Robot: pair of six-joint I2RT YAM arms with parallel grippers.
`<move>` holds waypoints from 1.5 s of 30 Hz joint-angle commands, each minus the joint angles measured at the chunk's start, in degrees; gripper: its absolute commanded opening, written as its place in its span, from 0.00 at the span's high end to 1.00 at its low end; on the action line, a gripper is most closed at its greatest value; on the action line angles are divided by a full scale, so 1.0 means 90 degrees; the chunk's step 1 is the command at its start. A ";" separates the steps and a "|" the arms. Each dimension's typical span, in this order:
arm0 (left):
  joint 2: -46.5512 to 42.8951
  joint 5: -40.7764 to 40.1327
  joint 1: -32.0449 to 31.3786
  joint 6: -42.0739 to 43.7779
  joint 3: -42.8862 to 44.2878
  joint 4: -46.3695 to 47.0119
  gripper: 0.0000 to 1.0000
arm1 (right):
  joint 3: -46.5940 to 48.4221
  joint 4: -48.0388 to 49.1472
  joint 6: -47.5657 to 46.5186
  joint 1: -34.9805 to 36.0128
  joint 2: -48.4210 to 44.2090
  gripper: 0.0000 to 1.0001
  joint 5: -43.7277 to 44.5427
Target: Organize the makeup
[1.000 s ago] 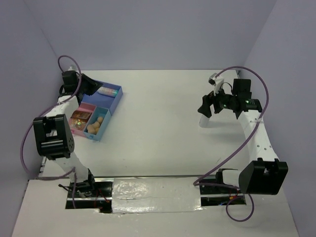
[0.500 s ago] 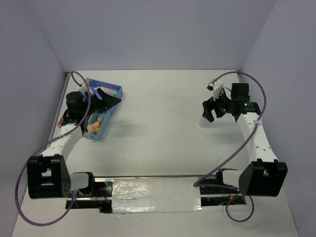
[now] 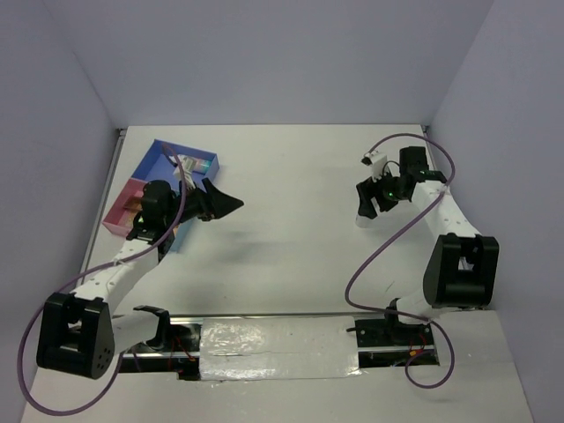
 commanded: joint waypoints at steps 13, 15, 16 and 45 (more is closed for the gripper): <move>0.0164 -0.0809 -0.1269 0.1142 0.0479 0.0617 0.26 | 0.0285 0.0079 -0.0394 -0.0001 0.0254 0.86 -0.0356; 0.0242 -0.0848 -0.1649 0.1688 0.0616 0.0500 0.23 | 0.0323 -0.0038 -0.0434 -0.0021 0.0156 0.93 -0.0610; 0.0252 -0.0878 -0.1777 0.1885 0.0743 0.0471 0.21 | 0.0440 -0.0271 -0.0463 -0.0001 0.0088 0.98 -0.1046; 0.2205 0.0030 -0.3175 0.2590 0.2668 0.0314 0.11 | 0.3663 -0.4873 -0.2221 0.1796 0.2343 1.00 -0.6353</move>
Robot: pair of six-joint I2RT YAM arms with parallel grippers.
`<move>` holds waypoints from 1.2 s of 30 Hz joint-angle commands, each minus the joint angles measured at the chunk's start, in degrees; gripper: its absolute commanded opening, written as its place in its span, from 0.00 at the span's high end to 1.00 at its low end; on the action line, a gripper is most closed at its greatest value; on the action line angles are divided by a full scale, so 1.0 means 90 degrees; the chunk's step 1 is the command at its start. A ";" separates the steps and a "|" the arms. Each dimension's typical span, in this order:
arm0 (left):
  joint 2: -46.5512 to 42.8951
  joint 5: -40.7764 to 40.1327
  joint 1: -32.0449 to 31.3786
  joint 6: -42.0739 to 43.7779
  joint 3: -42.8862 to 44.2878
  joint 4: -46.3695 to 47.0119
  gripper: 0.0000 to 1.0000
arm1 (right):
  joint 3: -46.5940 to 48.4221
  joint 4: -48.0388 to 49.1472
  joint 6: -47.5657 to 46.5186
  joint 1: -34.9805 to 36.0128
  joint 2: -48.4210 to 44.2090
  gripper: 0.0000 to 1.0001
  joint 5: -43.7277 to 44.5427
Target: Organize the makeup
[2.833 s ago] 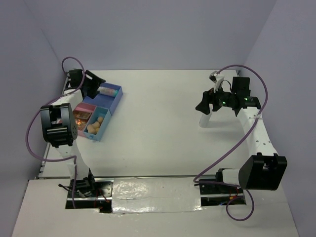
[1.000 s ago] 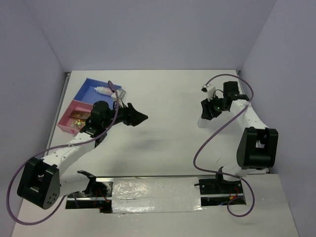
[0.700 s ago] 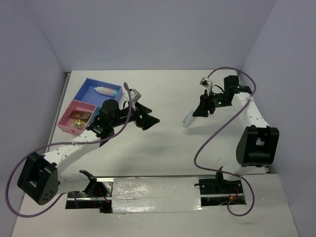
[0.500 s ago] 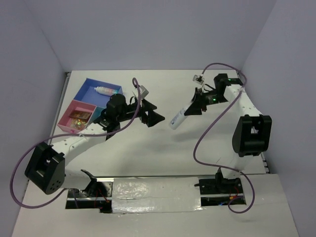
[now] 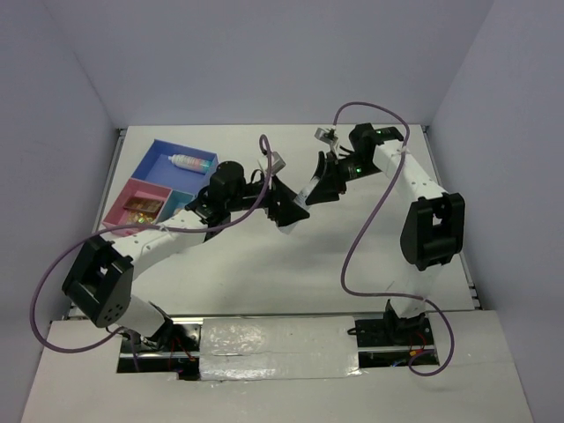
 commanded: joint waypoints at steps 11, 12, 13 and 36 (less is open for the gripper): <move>0.0429 0.0324 -0.0206 0.0106 0.0632 -0.0487 0.55 | 0.0417 -0.0700 0.0071 0.0091 0.0046 1.00 -0.0364; 0.0468 0.0373 -0.0206 0.0125 0.0671 -0.0565 0.60 | 0.0378 -0.0593 0.0159 0.0091 0.0036 1.00 -0.0354; 0.0478 0.0373 -0.0206 0.0135 0.0729 -0.0605 0.69 | 0.0349 -0.0534 0.0208 0.0091 -0.0013 1.00 -0.0325; -0.0010 0.0315 -0.0079 0.0770 0.0838 -0.1787 1.00 | -0.0374 0.2562 0.2894 0.0228 -0.0687 0.25 0.1580</move>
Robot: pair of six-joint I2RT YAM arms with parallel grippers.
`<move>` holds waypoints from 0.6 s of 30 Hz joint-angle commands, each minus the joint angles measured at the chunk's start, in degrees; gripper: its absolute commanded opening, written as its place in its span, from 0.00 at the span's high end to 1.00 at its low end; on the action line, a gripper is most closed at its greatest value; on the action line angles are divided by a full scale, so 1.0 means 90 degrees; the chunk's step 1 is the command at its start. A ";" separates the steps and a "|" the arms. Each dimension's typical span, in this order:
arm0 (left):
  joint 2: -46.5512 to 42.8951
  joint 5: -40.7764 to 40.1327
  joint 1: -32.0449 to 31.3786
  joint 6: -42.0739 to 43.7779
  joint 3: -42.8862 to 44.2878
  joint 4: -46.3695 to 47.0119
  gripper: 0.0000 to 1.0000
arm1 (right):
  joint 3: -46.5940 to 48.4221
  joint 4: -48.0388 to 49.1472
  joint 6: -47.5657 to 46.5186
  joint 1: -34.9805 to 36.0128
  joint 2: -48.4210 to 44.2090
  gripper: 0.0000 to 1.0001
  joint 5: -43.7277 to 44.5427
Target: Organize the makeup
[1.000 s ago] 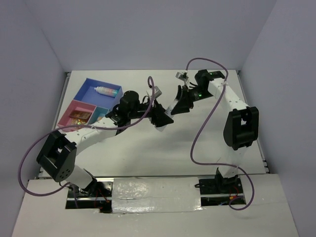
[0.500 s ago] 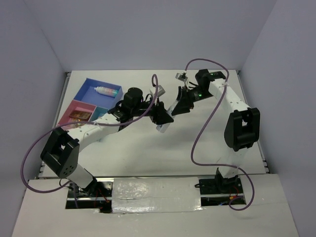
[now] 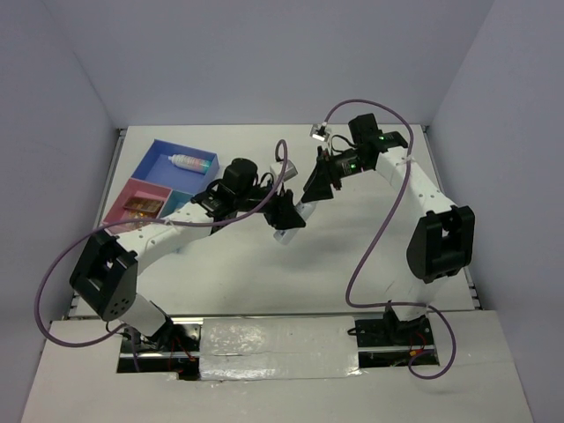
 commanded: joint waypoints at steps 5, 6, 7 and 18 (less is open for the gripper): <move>-0.0470 0.0048 0.0558 0.0007 -0.0088 0.0309 1.00 | -0.0024 0.0639 0.0344 -0.0022 -0.0124 0.19 0.0737; -0.0470 0.0028 0.0705 -0.0022 -0.0118 0.0241 1.00 | -0.0063 0.0737 0.0393 -0.0042 -0.0231 0.18 0.0873; -0.0470 0.0028 0.0881 -0.0061 -0.0128 0.0202 1.00 | -0.0092 0.0921 0.0432 -0.0071 -0.0290 0.17 0.1010; 0.0096 -0.2586 0.3117 0.0018 0.1482 -0.1849 1.00 | -0.1311 0.2971 0.1036 -0.0120 -0.1530 0.01 0.4154</move>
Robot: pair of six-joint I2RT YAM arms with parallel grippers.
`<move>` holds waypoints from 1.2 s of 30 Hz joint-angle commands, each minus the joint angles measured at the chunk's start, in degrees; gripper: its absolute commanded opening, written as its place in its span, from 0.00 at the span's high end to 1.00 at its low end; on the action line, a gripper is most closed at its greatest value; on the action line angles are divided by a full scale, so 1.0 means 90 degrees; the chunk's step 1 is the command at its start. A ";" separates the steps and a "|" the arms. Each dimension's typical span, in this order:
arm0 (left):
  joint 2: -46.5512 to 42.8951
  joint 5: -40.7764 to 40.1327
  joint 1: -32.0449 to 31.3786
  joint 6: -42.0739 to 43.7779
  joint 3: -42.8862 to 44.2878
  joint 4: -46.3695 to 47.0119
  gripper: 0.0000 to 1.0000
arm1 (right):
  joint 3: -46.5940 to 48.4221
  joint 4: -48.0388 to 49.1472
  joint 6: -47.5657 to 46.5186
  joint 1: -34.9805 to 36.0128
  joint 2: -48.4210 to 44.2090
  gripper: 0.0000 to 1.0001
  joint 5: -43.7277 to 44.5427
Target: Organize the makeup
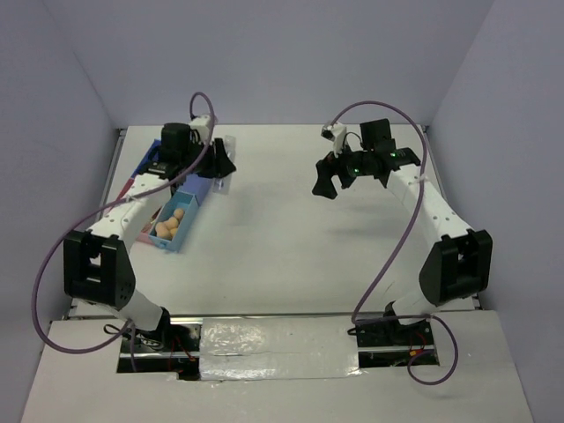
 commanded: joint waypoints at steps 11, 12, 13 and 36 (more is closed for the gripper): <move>0.1765 -0.2927 0.1839 -0.3304 0.2236 -0.0962 0.98 | -0.0669 0.1343 0.0714 -0.0096 -0.0732 0.09 0.1177; 0.1892 -0.3005 0.1859 -0.3490 0.2353 -0.1052 0.98 | -0.0679 0.1343 0.0714 -0.0106 -0.0732 0.10 0.1177; 0.2135 -0.3054 0.1888 -0.3772 0.2528 -0.1081 0.99 | -0.0679 0.1334 0.0705 -0.0115 -0.0742 0.11 0.1177; 0.2714 -0.3553 0.1986 -0.4439 0.2393 -0.0759 0.16 | -0.0699 0.1207 0.0665 -0.0262 -0.0742 0.07 0.0943</move>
